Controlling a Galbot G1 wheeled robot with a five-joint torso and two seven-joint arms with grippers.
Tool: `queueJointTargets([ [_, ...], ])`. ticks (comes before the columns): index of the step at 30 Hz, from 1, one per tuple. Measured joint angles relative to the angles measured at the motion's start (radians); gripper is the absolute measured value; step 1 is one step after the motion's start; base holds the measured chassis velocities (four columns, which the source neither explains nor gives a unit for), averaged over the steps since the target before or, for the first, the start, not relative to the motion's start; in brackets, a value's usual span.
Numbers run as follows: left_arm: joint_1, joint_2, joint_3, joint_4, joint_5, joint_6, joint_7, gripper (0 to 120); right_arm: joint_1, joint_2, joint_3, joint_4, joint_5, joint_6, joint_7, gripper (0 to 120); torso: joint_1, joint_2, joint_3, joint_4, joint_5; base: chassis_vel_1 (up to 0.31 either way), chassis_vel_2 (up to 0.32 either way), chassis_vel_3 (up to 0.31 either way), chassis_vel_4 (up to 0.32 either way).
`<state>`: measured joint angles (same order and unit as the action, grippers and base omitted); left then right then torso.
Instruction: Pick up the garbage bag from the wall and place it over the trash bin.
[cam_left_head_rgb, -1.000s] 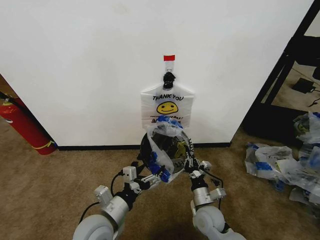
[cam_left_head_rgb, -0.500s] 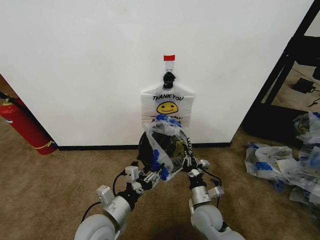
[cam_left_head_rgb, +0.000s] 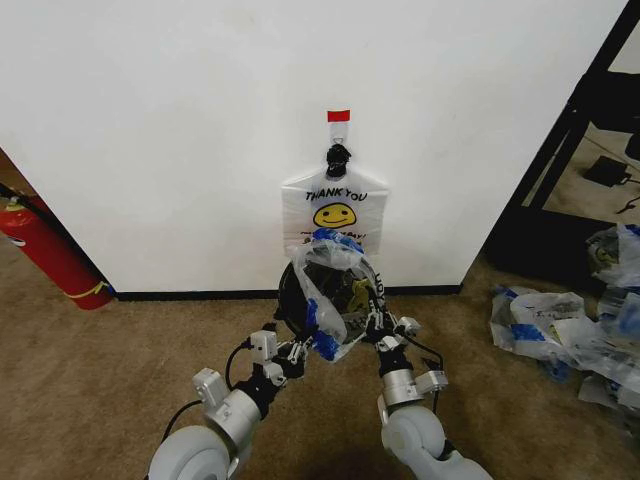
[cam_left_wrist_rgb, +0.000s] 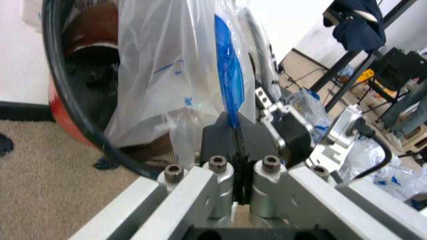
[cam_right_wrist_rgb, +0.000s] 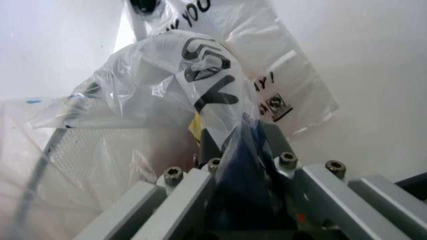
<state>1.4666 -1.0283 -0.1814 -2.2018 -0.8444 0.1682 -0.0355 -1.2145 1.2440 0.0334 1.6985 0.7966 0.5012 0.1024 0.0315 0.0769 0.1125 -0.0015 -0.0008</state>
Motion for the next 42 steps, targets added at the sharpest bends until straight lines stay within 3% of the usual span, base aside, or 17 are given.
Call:
queueJointTargets([
  [11, 0.024, 0.026, -0.038, 0.037, 0.011, -0.021, -0.004, 0, 0.017, 0.003, 0.004, 0.049, 0.123, -0.038, 0.07, 1, 0.0, 0.0, 0.0, 0.0001, 0.0, 0.0, 0.0, 0.0, 0.0],
  [21, 0.003, 0.02, -0.049, 0.122, 0.067, -0.029, -0.032, 0, -0.004, -0.047, 0.024, 0.175, 0.243, -0.119, 0.126, 1, 0.0, 0.0, 0.0, 0.0, 0.0, 0.0, 0.0, 0.0, 0.0],
  [42, -0.089, 0.016, -0.068, 0.223, 0.149, -0.097, -0.038, 0, -0.04, -0.091, -0.011, 0.218, 0.284, -0.15, 0.041, 1, 0.0, 0.0, 0.0, 0.0, -0.0001, 0.0, 0.0, 0.0, 0.0],
])
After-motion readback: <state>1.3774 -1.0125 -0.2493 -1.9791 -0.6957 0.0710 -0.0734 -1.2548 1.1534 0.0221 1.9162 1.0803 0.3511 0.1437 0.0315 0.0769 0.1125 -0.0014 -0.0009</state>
